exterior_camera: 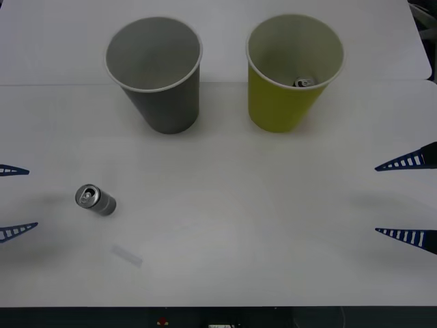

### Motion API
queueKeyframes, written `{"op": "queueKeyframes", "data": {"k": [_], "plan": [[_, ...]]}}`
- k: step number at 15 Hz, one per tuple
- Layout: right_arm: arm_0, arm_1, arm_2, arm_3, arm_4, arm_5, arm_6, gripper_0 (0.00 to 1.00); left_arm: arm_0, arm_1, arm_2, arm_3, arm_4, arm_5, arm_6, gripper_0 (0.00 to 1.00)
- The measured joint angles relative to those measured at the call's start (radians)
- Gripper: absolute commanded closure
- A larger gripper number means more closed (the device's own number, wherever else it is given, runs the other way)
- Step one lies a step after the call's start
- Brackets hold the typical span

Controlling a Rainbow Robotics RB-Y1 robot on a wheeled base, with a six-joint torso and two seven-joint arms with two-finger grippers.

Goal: Put the can into the green bin and the plastic bottle into the gray bin

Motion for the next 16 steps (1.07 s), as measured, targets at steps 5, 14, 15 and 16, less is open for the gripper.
{"op": "queueKeyframes", "data": {"k": [5, 14, 15, 16], "plan": [[0.000, 0.000, 0.000, 0.000, 0.000, 0.000, 0.000, 0.00, -0.118, -0.001, -0.202, 0.209, 0.158, 0.007, -0.121, 0.00], [0.000, 0.000, 0.000, 0.000, 0.000, 0.000, 0.000, 0.00, -0.238, -0.091, -0.467, 0.384, 0.406, 0.042, -0.246, 0.00], [0.000, 0.000, 0.000, 0.000, 0.000, 0.000, 0.000, 0.00, -0.238, -0.096, -0.485, 0.385, 0.434, 0.062, -0.290, 0.00], [0.000, 0.000, 0.000, 0.000, 0.000, 0.000, 0.000, 0.00, -0.239, -0.098, -0.502, 0.385, 0.461, 0.083, -0.327, 0.00]]}}
